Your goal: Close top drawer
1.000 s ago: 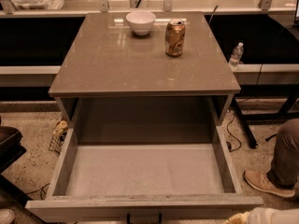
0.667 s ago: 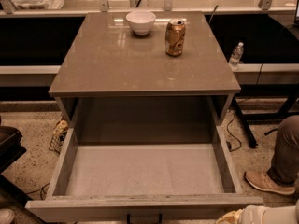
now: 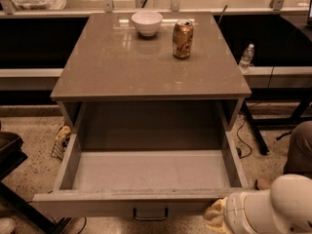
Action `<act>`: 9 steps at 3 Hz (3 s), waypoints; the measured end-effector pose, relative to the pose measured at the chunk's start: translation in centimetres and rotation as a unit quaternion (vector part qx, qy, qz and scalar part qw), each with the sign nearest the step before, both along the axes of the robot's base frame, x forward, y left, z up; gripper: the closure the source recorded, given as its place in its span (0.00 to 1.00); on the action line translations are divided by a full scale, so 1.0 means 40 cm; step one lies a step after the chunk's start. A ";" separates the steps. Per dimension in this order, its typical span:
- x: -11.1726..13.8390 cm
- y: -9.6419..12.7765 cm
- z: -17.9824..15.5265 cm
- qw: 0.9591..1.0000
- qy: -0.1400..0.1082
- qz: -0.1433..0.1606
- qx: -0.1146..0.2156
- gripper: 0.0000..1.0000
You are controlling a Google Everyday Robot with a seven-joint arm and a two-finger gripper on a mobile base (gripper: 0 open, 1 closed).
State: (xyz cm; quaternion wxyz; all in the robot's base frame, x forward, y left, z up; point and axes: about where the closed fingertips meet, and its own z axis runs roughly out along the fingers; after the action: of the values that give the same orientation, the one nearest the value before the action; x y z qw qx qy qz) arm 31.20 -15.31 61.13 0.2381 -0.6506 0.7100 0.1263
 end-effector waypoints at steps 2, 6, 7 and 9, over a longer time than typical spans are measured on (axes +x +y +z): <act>0.108 0.080 -0.003 1.000 -0.011 0.029 -0.002 1.00; 0.345 0.206 -0.022 0.997 -0.042 0.057 0.029 1.00; 0.345 0.206 -0.021 0.997 -0.042 0.057 0.029 1.00; 0.570 0.103 0.033 0.995 -0.091 0.031 0.022 1.00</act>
Offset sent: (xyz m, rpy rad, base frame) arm 0.0707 0.0499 -0.0032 0.0023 -0.0341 0.0883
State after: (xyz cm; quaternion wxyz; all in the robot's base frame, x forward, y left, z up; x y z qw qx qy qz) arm 54.00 -11.18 62.44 0.3122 -0.6757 0.6618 0.0896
